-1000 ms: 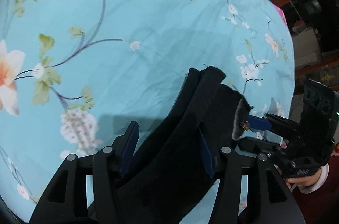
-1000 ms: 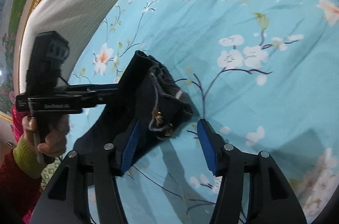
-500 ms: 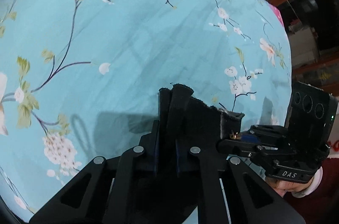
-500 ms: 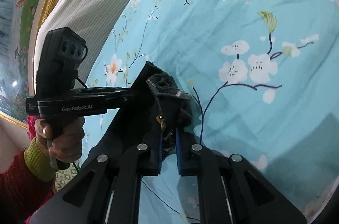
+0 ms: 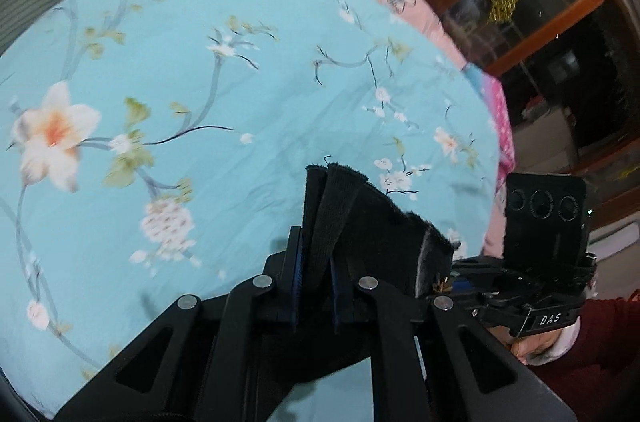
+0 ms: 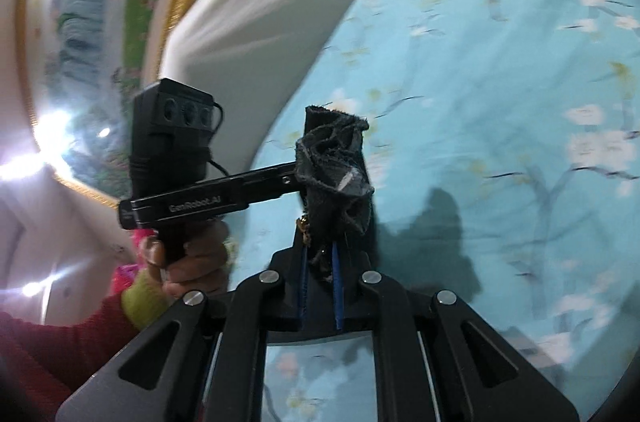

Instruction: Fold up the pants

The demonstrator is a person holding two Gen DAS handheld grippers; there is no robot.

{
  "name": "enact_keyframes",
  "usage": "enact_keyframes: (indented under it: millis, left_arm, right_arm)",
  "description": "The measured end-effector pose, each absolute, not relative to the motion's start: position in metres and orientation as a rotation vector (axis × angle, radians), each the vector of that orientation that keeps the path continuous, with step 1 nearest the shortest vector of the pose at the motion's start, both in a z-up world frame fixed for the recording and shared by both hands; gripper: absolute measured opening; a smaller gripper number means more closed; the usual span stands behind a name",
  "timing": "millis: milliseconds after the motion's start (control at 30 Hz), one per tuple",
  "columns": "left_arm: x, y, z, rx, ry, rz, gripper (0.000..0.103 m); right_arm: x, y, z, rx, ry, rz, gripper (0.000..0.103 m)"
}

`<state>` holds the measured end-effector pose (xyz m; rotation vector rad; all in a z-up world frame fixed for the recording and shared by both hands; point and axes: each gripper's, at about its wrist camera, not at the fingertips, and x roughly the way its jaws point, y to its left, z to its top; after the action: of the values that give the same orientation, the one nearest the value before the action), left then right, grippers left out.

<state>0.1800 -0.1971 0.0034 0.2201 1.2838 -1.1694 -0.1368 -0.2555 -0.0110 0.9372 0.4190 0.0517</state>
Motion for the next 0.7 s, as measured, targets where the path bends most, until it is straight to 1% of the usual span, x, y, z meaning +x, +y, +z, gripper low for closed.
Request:
enact_keyframes:
  millis: [200, 333, 467, 700]
  left_arm:
    - [0.184, -0.124, 0.019, 0.114, 1.242, -1.143, 0.01]
    - [0.188, -0.077, 0.014, 0.048, 1.244, -1.103, 0.01]
    - [0.189, -0.037, 0.0, 0.015, 1.251, -1.057, 0.01]
    - [0.191, 0.012, -0.043, -0.07, 1.303, -0.96, 0.009]
  right_arm:
    - [-0.101, -0.205, 0.001, 0.886, 0.47, 0.173, 0.011]
    - [-0.077, -0.174, -0.004, 0.858, 0.524, 0.214, 0.011]
    - [-0.053, -0.146, -0.014, 0.818, 0.589, 0.241, 0.011]
    - [-0.022, -0.111, -0.044, 0.764, 0.714, 0.242, 0.011]
